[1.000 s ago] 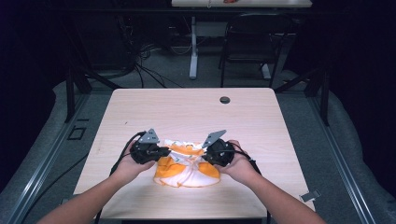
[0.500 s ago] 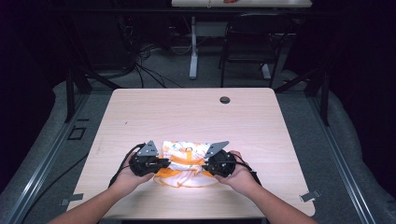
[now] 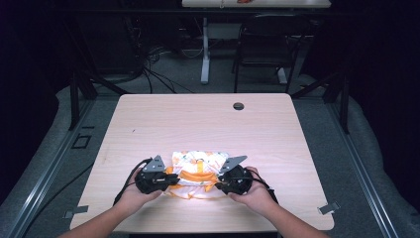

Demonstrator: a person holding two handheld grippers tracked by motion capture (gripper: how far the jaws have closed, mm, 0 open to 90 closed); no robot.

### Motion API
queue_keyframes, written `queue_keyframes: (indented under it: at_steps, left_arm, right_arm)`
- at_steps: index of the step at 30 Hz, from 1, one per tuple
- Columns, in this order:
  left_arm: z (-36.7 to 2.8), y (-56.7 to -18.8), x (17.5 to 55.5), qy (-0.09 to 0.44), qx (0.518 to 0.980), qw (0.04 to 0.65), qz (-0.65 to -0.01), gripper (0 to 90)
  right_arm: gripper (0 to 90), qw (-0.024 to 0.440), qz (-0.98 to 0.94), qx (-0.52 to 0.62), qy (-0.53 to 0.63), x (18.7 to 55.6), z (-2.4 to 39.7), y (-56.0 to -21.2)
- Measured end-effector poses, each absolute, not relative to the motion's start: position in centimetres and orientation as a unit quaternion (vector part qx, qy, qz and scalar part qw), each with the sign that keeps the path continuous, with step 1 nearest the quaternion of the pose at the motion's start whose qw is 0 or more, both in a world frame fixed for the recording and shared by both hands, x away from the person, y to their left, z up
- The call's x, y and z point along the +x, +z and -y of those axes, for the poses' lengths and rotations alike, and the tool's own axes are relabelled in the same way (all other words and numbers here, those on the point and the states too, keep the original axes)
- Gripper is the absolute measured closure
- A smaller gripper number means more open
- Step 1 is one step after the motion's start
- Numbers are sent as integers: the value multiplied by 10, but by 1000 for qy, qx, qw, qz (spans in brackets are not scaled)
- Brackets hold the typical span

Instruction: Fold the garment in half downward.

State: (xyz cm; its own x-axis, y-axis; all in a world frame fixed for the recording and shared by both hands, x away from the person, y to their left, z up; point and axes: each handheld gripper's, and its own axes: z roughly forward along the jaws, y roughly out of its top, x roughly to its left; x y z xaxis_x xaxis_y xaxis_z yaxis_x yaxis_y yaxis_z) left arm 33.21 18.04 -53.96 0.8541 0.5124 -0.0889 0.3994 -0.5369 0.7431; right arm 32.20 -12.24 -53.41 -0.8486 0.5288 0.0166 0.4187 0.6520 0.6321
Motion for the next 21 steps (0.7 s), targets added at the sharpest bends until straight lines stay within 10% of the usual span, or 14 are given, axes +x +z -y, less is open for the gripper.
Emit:
queue_keyframes:
  at_steps: [8,15,21]
  left_arm:
    - [-188,-522,342,68,858,424,-282,709]
    - [-186,-524,356,74,849,423,-308,712]
    - [-177,-530,362,61,856,417,-301,848]
  right_arm:
    - [644,97,-883,276,366,322,133,-512]
    - [789,108,-873,296,372,336,134,-510]
    - [880,98,-878,301,359,349,124,-522]
